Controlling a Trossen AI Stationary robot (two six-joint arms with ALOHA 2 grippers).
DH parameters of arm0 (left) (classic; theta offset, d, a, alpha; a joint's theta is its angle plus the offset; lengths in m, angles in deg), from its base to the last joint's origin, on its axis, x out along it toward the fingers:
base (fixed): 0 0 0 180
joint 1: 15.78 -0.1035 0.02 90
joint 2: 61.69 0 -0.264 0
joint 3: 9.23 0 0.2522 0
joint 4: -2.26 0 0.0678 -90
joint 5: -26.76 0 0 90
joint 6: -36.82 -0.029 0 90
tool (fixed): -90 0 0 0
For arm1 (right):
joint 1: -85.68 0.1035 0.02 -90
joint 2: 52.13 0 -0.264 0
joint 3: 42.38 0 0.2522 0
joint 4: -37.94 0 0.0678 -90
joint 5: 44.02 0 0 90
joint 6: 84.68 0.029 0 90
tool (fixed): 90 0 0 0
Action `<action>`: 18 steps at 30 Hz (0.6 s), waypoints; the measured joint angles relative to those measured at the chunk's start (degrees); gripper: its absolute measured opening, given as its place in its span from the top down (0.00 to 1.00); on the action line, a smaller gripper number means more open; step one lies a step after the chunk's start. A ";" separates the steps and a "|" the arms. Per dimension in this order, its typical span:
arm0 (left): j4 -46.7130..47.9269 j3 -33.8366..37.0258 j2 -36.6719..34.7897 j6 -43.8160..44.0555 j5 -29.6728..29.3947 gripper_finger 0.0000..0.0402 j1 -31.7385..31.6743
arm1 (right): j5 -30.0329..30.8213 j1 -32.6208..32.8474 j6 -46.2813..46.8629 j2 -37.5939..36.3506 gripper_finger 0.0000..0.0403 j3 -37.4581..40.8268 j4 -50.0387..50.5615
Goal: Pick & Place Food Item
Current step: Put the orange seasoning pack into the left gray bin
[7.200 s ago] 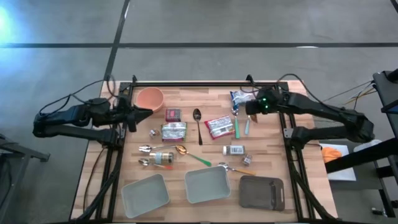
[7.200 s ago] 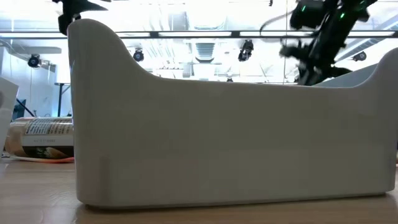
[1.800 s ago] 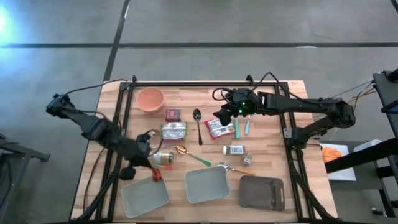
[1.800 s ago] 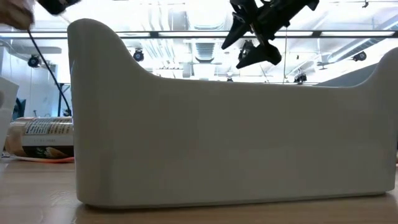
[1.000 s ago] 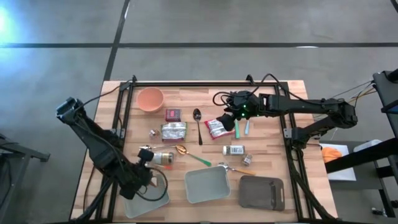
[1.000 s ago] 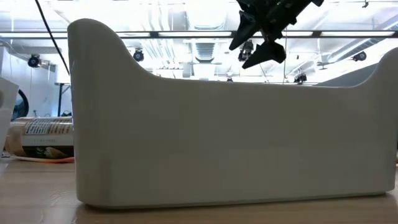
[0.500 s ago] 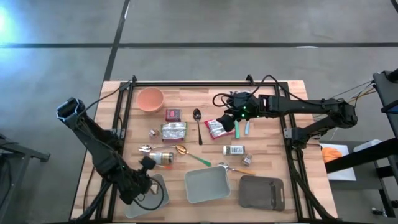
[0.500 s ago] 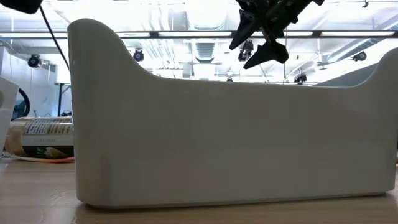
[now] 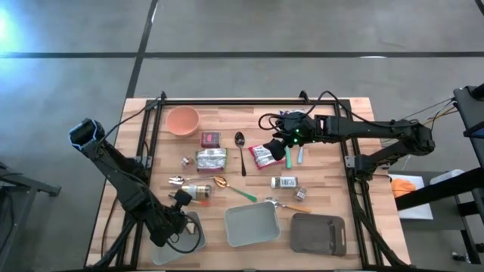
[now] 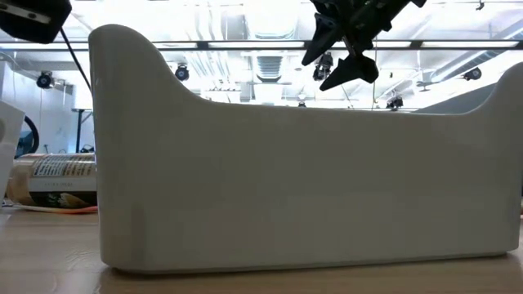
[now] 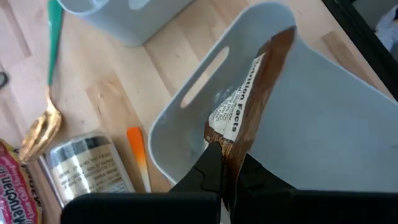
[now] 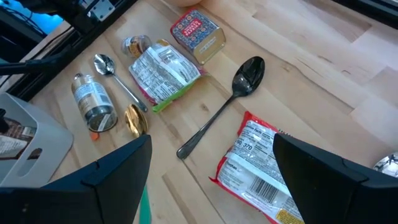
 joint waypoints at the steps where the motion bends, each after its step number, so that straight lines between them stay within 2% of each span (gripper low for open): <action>1: -0.15 0.00 0.00 -0.07 -0.15 1.00 -0.07 | 0.00 0.01 0.00 -0.01 0.18 0.00 0.00; 18: -2.47 2.62 0.00 0.88 1.81 1.00 -0.87 | -0.02 0.01 0.07 0.00 0.18 0.02 0.21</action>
